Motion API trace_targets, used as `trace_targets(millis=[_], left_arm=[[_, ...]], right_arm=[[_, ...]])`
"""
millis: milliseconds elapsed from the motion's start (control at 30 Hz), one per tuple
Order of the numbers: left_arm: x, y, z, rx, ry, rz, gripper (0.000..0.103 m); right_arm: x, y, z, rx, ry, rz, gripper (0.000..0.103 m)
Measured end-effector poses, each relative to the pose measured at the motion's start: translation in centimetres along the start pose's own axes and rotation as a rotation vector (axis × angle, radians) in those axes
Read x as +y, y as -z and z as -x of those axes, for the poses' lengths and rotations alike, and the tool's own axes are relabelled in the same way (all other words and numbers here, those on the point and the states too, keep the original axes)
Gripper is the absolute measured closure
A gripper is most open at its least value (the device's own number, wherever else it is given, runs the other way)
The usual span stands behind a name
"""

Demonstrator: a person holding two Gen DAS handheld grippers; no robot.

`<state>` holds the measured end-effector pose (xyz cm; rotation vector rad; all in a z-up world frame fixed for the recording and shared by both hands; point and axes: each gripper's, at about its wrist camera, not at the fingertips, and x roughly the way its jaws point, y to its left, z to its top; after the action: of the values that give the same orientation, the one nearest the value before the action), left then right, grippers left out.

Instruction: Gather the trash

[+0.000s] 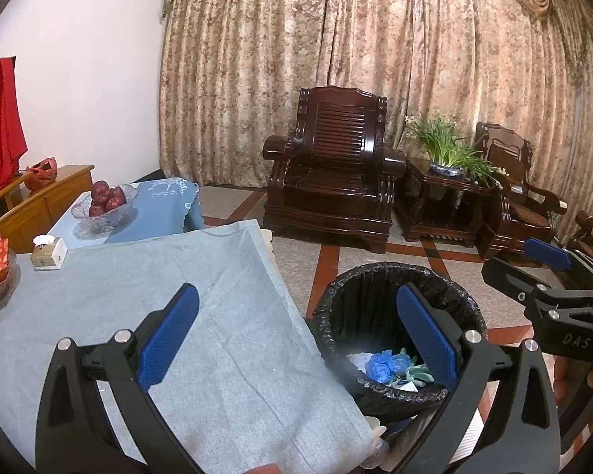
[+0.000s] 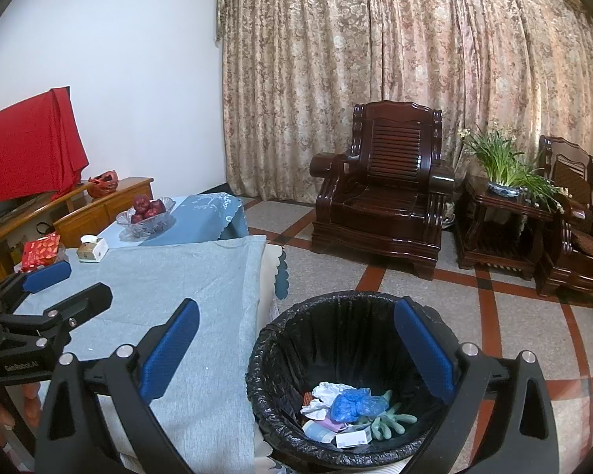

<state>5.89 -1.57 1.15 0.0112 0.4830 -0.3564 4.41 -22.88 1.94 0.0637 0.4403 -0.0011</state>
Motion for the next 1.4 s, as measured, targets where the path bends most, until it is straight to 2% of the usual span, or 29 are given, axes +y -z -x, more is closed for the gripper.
trace_targets(millis=[1400], left_arm=[[0.39,-0.13,0.16,0.000,-0.001,-0.002,0.006]], right_arm=[[0.32,-0.08,-0.04,0.001,0.000,-0.001,0.006]])
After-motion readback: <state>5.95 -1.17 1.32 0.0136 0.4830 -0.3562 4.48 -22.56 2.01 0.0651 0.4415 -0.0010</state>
